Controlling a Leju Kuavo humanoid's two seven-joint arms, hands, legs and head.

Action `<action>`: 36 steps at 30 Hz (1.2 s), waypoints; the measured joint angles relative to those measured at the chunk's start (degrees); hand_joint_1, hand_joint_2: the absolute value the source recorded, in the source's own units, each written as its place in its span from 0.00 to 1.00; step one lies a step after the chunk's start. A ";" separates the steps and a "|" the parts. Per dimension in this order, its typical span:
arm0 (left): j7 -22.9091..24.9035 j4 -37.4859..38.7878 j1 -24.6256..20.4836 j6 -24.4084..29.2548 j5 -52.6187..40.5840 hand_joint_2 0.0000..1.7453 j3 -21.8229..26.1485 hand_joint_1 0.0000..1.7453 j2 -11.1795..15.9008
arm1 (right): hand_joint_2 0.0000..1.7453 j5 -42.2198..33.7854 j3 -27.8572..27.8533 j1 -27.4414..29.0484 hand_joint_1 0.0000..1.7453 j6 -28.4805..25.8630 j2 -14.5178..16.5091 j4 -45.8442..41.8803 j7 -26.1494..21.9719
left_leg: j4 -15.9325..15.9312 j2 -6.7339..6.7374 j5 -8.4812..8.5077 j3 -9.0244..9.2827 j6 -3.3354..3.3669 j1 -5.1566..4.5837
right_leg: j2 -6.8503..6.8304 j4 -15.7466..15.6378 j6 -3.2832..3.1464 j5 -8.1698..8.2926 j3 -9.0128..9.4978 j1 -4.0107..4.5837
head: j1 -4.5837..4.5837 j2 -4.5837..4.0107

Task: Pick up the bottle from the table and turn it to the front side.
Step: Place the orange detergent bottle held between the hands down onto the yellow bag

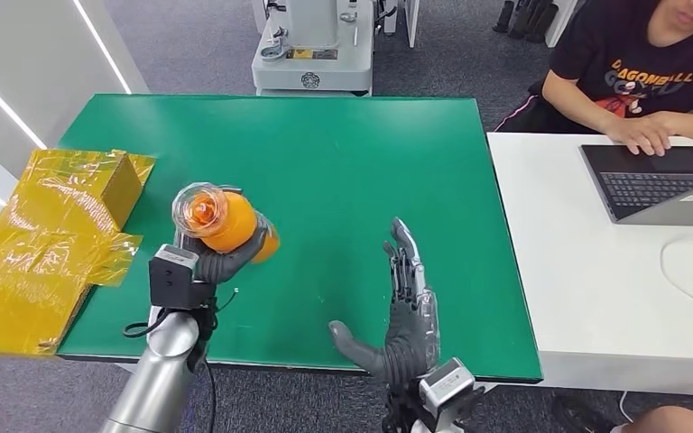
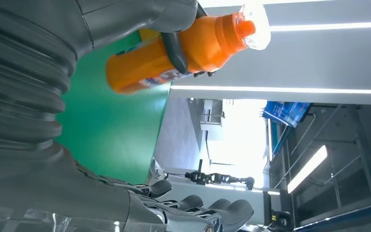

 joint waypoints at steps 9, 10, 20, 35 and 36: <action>3.42 3.47 -9.48 -0.77 -23.11 1.00 -2.23 1.00 16.95 | 1.00 -1.06 -1.67 2.27 0.00 0.83 0.01 -2.21 0.18 | -0.03 0.11 0.11 0.01 -0.15 0.05 | 0.10 0.05 -0.10 0.04 -0.10 0.05 | -0.01 0.00; 3.72 4.17 -10.84 -1.29 -24.39 1.00 -2.92 1.00 18.47 | 1.00 -1.07 -1.91 2.28 0.00 0.84 0.02 -2.37 0.28 | -0.03 0.11 0.12 0.01 -0.16 0.05 | 0.10 0.06 -0.10 0.05 -0.09 0.05 | -0.01 -0.01; 7.12 9.67 -19.34 -11.91 -32.46 1.00 -10.10 1.00 26.84 | 1.00 -0.79 -2.97 2.63 0.00 0.85 0.04 -3.37 0.56 | -0.01 0.11 0.12 -0.01 -0.17 0.04 | 0.12 0.04 -0.11 0.06 -0.11 0.03 | 0.02 0.00; 9.22 27.55 -34.38 -29.02 -38.19 1.00 -28.41 1.00 33.34 | 1.00 1.15 -5.40 4.65 0.00 4.02 0.98 -6.12 0.91 | -0.03 0.13 0.13 -0.01 -0.19 0.04 | 0.14 0.06 -0.14 0.08 -0.13 0.04 | 0.02 0.00; 9.59 28.40 -34.86 -28.76 -38.58 1.00 -29.12 1.00 33.30 | 1.00 1.21 -5.43 4.65 0.00 4.05 1.05 -6.13 0.97 | -0.03 0.13 0.13 -0.01 -0.19 0.04 | 0.14 0.05 -0.14 0.08 -0.13 0.04 | 0.03 0.00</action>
